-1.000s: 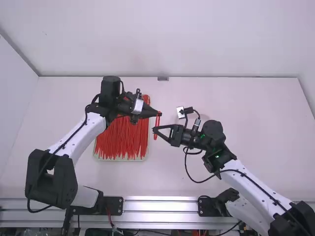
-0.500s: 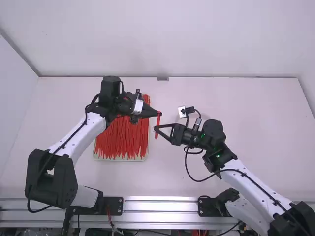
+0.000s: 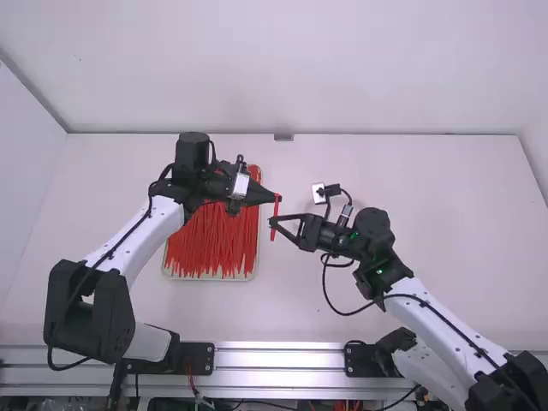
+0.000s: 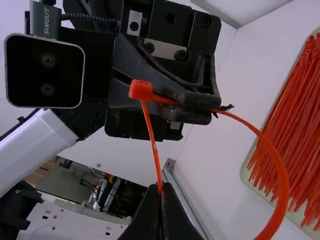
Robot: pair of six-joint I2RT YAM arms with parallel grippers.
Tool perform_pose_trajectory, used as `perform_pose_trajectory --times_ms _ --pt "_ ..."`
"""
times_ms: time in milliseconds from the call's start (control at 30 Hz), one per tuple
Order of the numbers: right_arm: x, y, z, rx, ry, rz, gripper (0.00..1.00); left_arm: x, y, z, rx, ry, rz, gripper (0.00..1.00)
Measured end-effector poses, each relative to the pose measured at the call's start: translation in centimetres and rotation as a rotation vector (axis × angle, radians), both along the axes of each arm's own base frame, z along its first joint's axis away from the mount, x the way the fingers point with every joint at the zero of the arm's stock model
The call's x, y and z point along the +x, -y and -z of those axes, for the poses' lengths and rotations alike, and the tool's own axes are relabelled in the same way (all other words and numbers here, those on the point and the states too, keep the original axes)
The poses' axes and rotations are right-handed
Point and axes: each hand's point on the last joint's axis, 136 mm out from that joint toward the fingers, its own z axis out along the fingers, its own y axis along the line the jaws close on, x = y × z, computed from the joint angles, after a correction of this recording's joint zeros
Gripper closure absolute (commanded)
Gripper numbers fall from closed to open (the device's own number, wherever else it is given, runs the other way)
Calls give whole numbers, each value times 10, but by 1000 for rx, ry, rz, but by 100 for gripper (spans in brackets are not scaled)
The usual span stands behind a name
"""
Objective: Fasten the cable tie
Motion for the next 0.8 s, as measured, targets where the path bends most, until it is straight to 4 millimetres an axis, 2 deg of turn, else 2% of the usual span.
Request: perform_pose_trajectory --times_ms 267,800 --pt "0 0 -11 32 32 -3 100 0 0 0 0 -1 1 98" --pt "8 7 -14 45 31 26 100 -5 0 -3 -17 8 28 99"
